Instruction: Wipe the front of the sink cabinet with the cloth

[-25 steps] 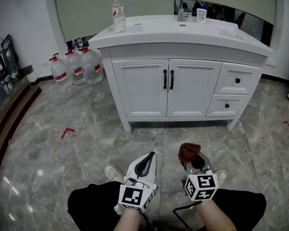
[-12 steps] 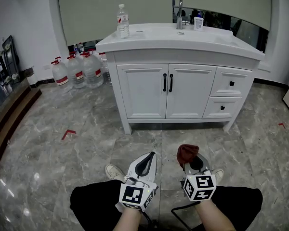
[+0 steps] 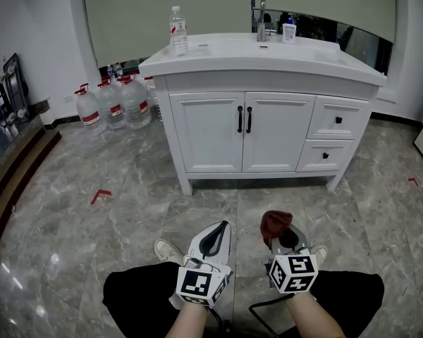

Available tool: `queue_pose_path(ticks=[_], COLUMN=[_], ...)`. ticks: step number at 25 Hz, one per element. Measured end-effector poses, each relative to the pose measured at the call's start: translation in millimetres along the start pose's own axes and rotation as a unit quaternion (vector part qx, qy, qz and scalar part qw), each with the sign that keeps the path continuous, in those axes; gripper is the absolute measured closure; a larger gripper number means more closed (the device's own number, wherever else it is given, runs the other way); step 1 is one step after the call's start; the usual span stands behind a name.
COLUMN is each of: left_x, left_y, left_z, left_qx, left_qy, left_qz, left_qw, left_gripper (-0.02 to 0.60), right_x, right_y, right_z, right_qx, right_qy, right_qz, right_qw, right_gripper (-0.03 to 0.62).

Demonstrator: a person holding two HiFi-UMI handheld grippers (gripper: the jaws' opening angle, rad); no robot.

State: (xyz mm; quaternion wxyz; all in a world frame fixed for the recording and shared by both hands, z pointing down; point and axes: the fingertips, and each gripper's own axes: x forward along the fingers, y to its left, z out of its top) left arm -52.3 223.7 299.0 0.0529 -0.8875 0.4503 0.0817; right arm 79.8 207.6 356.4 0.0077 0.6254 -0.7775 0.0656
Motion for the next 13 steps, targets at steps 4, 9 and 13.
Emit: queue_pose_path(ticks=[4,9,13], left_x=[0.9,0.5,-0.9], left_y=[-2.7,-7.6,-9.4], left_z=[-2.2,-1.9,-0.4], left_qx=[-0.001,0.000,0.000], left_qy=[0.002,0.003,0.004], left_qz=[-0.003,-0.007,-0.007], left_qw=[1.0000,1.0000,1.0000], left_gripper=[0.580,0.580,0.580], right_x=[-1.9,-5.3,-8.2], right_y=[-3.4,-5.0,-3.0], right_z=[-0.7,-0.4,0.2], right_qx=[0.004,0.000,-0.001], right_qy=[0.002,0.000,0.000], right_qz=[-0.008,-0.009,-0.007], right_qw=[1.000,1.000,1.000], right_gripper=[0.517,0.517,0.517])
